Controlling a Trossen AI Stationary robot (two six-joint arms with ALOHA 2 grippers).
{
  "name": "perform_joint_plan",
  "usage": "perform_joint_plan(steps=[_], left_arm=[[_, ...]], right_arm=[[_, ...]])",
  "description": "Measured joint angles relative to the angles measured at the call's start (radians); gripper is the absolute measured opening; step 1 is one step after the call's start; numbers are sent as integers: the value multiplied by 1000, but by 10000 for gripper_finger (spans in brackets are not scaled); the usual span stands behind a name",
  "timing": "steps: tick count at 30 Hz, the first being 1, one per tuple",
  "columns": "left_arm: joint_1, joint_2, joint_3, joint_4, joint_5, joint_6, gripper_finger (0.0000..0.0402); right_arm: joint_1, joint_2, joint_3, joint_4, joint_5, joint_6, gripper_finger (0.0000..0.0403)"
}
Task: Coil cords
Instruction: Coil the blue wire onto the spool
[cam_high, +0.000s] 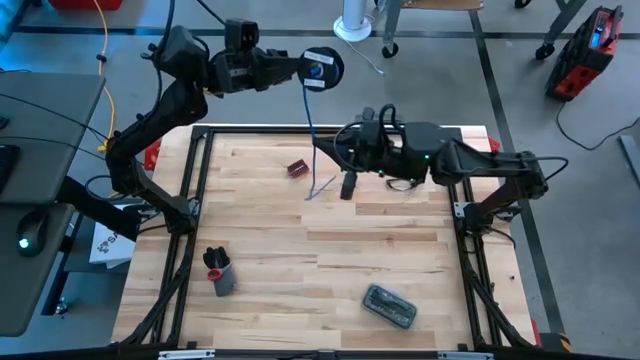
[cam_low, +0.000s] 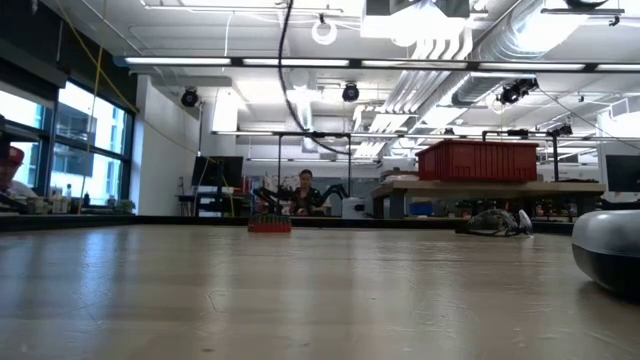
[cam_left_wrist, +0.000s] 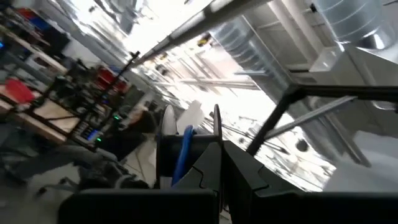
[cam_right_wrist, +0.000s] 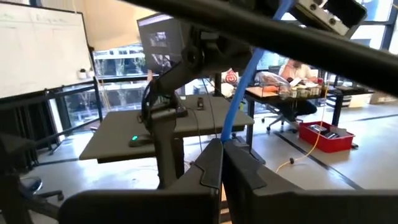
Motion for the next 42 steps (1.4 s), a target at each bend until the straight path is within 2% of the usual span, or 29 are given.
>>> perform_joint_plan(steps=[10, 19, 27, 42], left_arm=[[62, -7, 0, -36, 9, 1, 0], [79, -41, 0, -240, 56, 19, 0], [79, -95, 0, -506, 62, 48, 0], [57, -146, 0, -790, 111, 8, 0]], right_arm=[[41, -32, 0, -122, 0, 22, 0], [50, -72, 0, -209, -7, 19, 0], [47, -116, 0, -290, -21, -5, 0], [17, -122, 0, -300, -65, -45, 0]])
